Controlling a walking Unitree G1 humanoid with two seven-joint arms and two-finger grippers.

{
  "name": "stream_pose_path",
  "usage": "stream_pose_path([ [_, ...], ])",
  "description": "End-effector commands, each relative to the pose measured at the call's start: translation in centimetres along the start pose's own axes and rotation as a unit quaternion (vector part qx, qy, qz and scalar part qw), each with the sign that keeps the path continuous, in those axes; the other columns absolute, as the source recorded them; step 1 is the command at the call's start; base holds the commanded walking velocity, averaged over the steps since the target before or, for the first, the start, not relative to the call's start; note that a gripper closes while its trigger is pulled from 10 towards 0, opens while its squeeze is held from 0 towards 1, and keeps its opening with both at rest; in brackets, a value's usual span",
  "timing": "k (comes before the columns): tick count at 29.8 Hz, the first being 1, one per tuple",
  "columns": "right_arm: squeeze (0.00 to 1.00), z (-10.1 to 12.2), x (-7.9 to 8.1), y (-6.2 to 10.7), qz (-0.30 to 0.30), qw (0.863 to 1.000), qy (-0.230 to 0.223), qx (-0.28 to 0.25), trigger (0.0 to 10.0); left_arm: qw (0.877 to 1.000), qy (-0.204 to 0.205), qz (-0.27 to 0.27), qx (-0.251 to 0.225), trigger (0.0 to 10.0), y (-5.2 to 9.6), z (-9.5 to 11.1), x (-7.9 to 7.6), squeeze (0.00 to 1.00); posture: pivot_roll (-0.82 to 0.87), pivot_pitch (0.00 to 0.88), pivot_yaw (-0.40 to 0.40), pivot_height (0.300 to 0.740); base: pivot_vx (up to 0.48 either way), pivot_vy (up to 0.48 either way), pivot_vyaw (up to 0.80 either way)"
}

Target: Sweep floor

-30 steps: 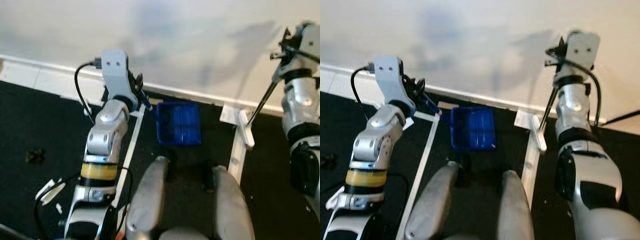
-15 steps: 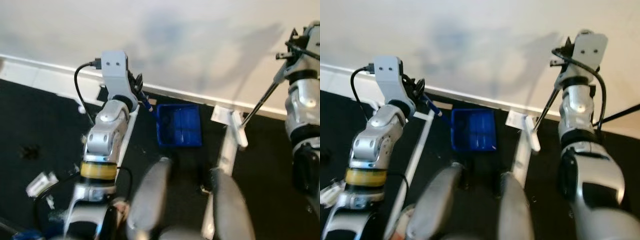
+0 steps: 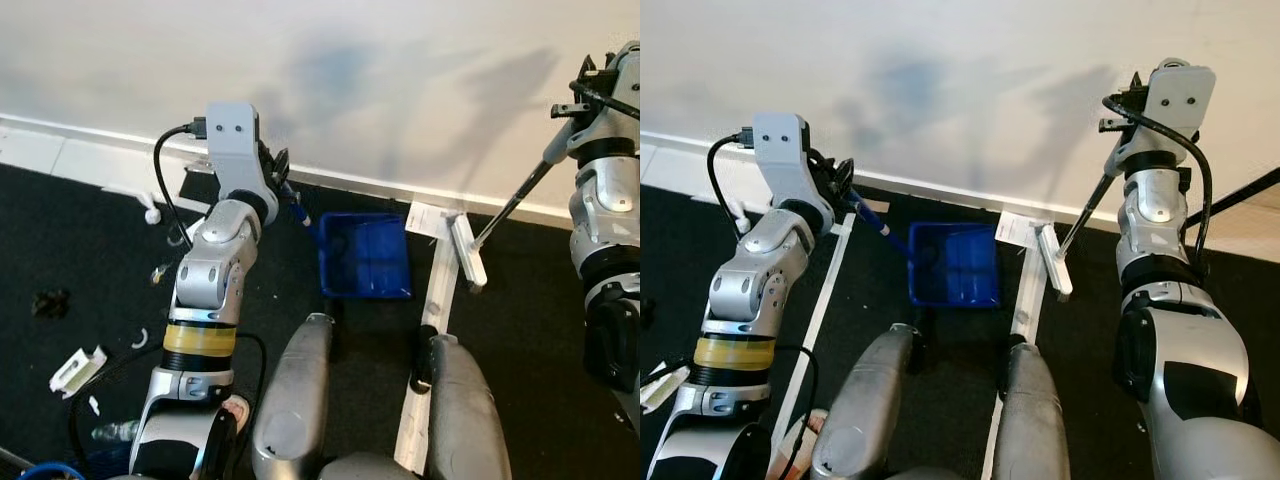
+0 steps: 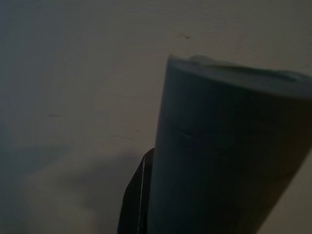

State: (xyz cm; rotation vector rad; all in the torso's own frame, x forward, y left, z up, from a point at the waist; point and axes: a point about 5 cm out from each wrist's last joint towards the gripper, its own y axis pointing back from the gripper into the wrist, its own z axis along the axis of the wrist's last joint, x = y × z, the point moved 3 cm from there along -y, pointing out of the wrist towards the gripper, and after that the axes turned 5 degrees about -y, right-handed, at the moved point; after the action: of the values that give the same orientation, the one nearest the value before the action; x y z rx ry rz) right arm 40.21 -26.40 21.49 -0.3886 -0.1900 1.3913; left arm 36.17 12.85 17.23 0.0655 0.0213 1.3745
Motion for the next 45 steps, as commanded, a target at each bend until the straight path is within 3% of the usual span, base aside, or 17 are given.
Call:
stream_pose_path([
  [1,0.00,-1.7,0.5,0.9,0.005,0.999,-0.005,0.031,10.0,1.000,-0.001,0.023,-0.002,10.0,0.1,-0.4,1.1,0.00,0.11,0.353,0.163,0.740,0.000,0.000,0.00],
  [25,0.00,-1.3,0.3,0.8,0.006,1.000,0.000,0.020,10.0,1.000,-0.009,0.008,-0.001,10.0,-4.0,0.2,0.9,0.00,0.09,0.372,0.183,0.740,0.000,0.000,0.00],
  [37,0.00,-0.5,0.4,0.5,0.008,1.000,-0.003,0.000,10.0,1.000,0.006,-0.006,-0.028,10.0,-6.2,2.8,0.0,0.00,0.09,0.381,0.198,0.740,0.000,0.000,0.00],
  [45,0.00,-0.7,0.5,0.7,0.006,1.000,-0.005,-0.001,10.0,0.999,0.017,-0.026,-0.027,10.0,-6.9,2.8,-1.2,0.00,0.09,0.387,0.205,0.740,0.000,0.000,0.00],
])
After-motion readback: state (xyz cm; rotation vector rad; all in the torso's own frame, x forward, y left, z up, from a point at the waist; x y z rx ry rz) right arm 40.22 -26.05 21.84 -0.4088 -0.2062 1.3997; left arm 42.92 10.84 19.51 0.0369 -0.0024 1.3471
